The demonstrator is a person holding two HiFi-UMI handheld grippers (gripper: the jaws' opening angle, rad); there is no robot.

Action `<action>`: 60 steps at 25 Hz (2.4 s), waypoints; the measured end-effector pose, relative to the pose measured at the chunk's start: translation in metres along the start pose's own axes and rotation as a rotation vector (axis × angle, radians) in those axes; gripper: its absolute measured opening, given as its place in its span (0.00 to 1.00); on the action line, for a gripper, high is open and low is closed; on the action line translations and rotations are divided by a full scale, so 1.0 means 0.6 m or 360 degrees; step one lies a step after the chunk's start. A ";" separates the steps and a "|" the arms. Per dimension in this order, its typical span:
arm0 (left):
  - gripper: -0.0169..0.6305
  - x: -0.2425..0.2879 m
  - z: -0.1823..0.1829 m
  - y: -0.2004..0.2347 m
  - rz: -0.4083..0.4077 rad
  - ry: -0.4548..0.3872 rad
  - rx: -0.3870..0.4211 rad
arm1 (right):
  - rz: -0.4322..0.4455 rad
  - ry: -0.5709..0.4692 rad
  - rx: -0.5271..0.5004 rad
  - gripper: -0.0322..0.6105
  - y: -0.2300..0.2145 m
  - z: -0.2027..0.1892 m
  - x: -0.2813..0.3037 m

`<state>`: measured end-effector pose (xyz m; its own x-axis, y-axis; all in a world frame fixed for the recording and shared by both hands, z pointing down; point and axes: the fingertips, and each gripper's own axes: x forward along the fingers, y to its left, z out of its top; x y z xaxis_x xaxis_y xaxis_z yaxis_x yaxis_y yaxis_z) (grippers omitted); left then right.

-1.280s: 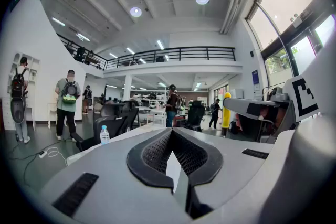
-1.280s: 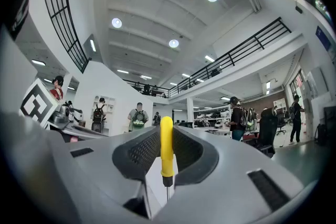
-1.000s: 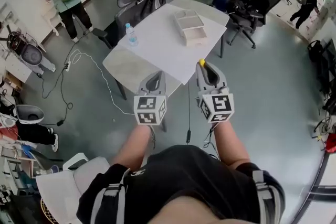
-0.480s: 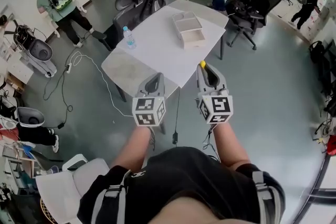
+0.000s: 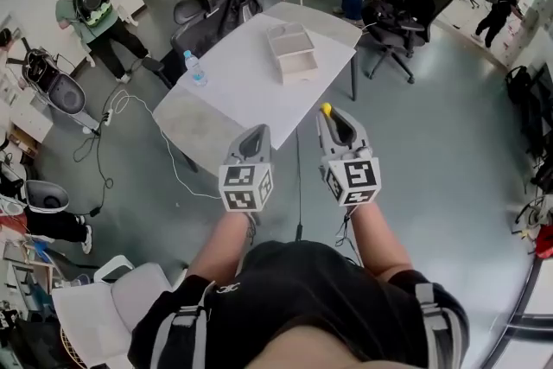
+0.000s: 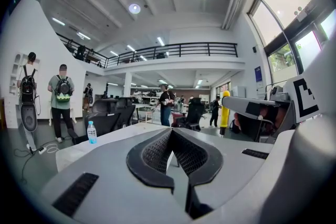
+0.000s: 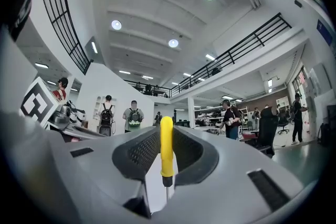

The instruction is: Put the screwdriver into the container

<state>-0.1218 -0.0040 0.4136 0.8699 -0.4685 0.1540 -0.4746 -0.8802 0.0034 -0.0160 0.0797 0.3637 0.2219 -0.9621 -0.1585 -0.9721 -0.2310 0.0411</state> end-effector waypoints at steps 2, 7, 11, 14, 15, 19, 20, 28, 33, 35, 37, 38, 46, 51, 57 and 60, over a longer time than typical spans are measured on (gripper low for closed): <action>0.05 0.007 0.000 -0.018 0.0007 -0.0005 -0.0006 | 0.0011 -0.0001 -0.0013 0.16 -0.019 0.000 -0.013; 0.05 0.028 -0.004 -0.065 -0.0029 0.0017 -0.0008 | -0.0033 0.0010 0.0001 0.16 -0.076 -0.005 -0.025; 0.05 0.041 -0.008 -0.075 -0.0031 0.0021 -0.0004 | -0.0032 0.0007 0.0005 0.16 -0.098 -0.008 -0.023; 0.05 0.054 -0.009 -0.080 -0.0051 0.0027 0.0012 | -0.0020 0.0007 0.0018 0.16 -0.103 -0.013 -0.013; 0.05 0.058 -0.010 -0.082 -0.0061 0.0032 0.0018 | -0.0016 0.0011 0.0027 0.16 -0.104 -0.017 -0.009; 0.05 0.083 -0.016 -0.065 -0.0062 0.0038 0.0021 | -0.0001 0.0013 0.0047 0.16 -0.102 -0.032 0.017; 0.05 0.092 -0.017 -0.058 -0.0055 0.0036 0.0013 | 0.0007 0.0014 0.0048 0.16 -0.102 -0.037 0.025; 0.05 0.209 -0.007 -0.008 -0.0052 -0.0013 -0.0016 | 0.0011 0.0018 0.0022 0.16 -0.153 -0.064 0.130; 0.05 0.311 0.004 0.034 -0.0055 -0.0007 -0.0046 | 0.0030 0.0050 -0.0007 0.16 -0.192 -0.084 0.223; 0.05 0.351 0.014 0.049 -0.0060 -0.0008 -0.0058 | 0.0036 0.0071 -0.0017 0.16 -0.211 -0.090 0.258; 0.05 0.392 0.024 0.064 -0.0060 -0.0013 -0.0066 | 0.0036 0.0079 -0.0027 0.16 -0.232 -0.093 0.293; 0.05 0.412 0.029 0.072 -0.0058 -0.0013 -0.0071 | 0.0035 0.0081 -0.0028 0.16 -0.243 -0.094 0.311; 0.05 0.554 0.051 0.161 -0.0033 0.0037 -0.0094 | 0.0052 0.0125 0.0002 0.16 -0.298 -0.120 0.472; 0.05 0.605 0.058 0.220 0.0004 0.0059 -0.0087 | 0.0103 0.0126 0.0044 0.16 -0.302 -0.139 0.569; 0.05 0.636 0.068 0.289 0.0089 0.0065 -0.0105 | 0.0162 0.0148 0.0059 0.16 -0.298 -0.156 0.646; 0.05 0.647 0.063 0.308 0.0115 0.0068 -0.0121 | 0.0186 0.0165 0.0057 0.16 -0.299 -0.167 0.675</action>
<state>0.1331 -0.3515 0.4364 0.8272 -0.5255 0.1988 -0.5462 -0.8351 0.0651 0.2558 -0.2828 0.3908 0.1119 -0.9924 -0.0519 -0.9934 -0.1130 0.0180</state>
